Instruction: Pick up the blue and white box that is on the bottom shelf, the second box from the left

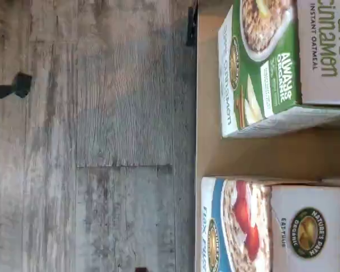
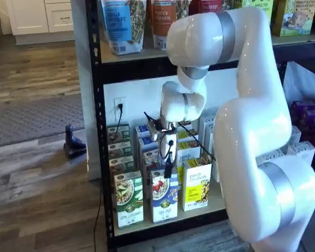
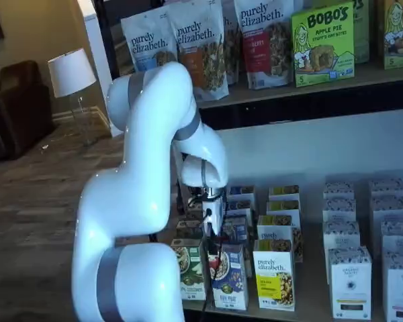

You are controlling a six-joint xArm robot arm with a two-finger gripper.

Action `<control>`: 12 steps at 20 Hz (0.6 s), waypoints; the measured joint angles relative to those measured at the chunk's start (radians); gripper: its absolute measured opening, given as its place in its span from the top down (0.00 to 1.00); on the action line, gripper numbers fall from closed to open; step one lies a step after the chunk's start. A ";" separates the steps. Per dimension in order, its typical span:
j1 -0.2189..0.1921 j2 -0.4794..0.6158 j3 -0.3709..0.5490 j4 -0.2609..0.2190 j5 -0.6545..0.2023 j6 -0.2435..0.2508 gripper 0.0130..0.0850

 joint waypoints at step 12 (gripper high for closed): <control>0.005 0.028 -0.092 -0.017 0.115 0.026 0.00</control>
